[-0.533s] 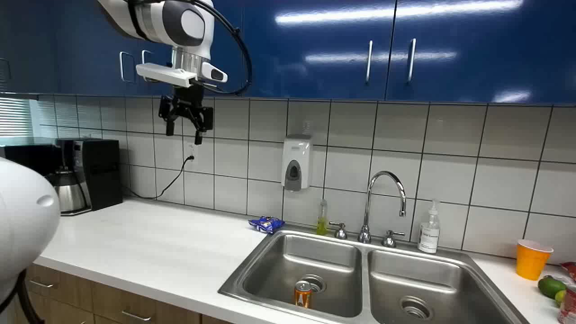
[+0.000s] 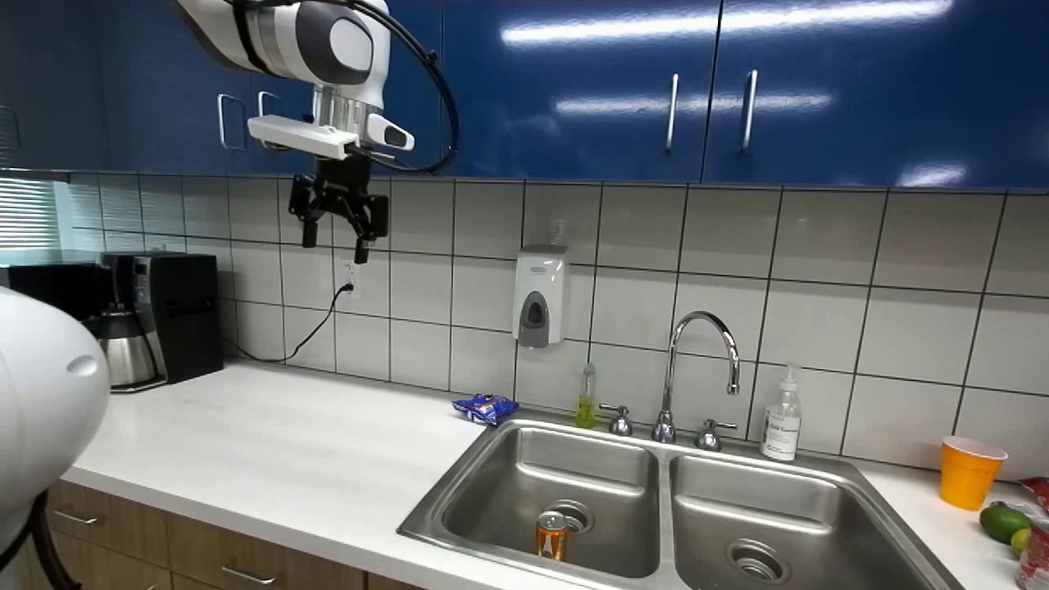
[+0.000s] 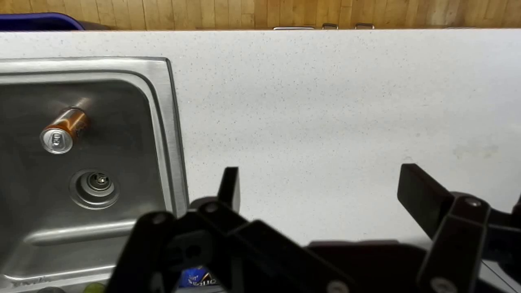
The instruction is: Remove the can from the sink
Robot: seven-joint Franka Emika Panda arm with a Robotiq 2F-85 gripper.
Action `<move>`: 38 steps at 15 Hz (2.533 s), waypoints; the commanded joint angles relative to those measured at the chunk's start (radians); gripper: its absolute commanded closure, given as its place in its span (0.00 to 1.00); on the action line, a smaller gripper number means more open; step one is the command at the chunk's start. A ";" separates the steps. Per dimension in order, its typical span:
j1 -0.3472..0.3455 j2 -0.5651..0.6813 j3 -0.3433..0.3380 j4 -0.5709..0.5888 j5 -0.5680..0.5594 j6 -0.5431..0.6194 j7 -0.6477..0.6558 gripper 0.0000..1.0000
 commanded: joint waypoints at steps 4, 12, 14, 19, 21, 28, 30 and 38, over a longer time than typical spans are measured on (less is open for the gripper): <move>-0.014 0.011 0.006 0.003 0.002 0.012 -0.004 0.00; -0.083 0.155 -0.059 0.005 -0.011 0.143 -0.015 0.00; -0.104 0.187 -0.075 0.006 -0.021 0.167 -0.012 0.00; -0.152 0.258 -0.114 0.004 -0.039 0.231 -0.007 0.00; -0.169 0.283 -0.128 -0.003 -0.043 0.255 -0.006 0.00; -0.207 0.420 -0.159 0.002 -0.049 0.372 -0.020 0.00; -0.213 0.471 -0.160 0.014 -0.049 0.409 -0.024 0.00; -0.238 0.653 -0.161 0.048 -0.055 0.563 -0.035 0.00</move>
